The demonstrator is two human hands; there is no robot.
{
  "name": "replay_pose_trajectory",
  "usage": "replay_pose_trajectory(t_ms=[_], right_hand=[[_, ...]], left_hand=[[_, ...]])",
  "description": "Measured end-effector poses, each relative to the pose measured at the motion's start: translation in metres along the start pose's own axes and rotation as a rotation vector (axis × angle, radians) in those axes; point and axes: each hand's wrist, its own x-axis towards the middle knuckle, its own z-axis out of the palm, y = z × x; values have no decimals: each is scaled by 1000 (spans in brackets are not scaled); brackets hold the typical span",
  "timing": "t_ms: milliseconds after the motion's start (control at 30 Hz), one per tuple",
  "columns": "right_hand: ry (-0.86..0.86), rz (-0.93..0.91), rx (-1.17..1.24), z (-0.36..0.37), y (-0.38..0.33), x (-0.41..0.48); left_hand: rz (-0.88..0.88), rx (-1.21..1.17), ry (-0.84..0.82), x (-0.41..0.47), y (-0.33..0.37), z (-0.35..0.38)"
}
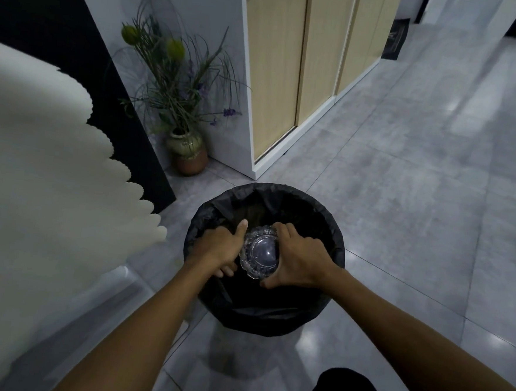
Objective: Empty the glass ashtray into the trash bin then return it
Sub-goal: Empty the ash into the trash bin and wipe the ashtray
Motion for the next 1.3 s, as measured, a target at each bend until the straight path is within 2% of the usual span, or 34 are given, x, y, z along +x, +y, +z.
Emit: replay_pose_trajectory(t_ms=[67, 100, 133, 200, 267, 333, 400, 467, 567, 767, 900, 1033, 1133, 1300], right_hand=[[-21, -18, -17, -3, 8, -2], [-40, -29, -31, -4, 11, -3], [-57, -46, -53, -4, 14, -5], [-66, -97, -109, -3, 20, -5], [-75, -143, -143, 1, 26, -5], [-101, -164, -138, 4, 29, -3], [-113, -184, -132, 5, 29, 1], [-111, -196, -129, 5, 26, 7], [-157, -198, -101, 5, 17, 17], [-363, -377, -72, 8, -16, 37], [-254, -298, -25, -6, -8, 43], [-310, -445, -118, 8, -21, 33], [-219, -343, -65, 12, -14, 34], [-321, -389, -54, 27, -14, 29]], left_hand=[[253, 286, 389, 1, -13, 1], [359, 400, 528, 3, -21, 1], [448, 481, 635, 7, -30, 0], [507, 566, 715, 18, -50, -4], [399, 485, 628, 33, -69, -5], [299, 261, 489, 42, -79, -3], [258, 51, 381, 45, -79, -1], [262, -37, 352, 42, -75, 0], [267, -39, 367, 42, -70, 3], [280, 3, 375, 47, -68, 8], [273, -3, 392, 48, -67, 10], [276, 20, 395, 48, -66, 12], [276, -8, 407, 47, -64, 13], [271, 39, 394, 45, -64, 12]])
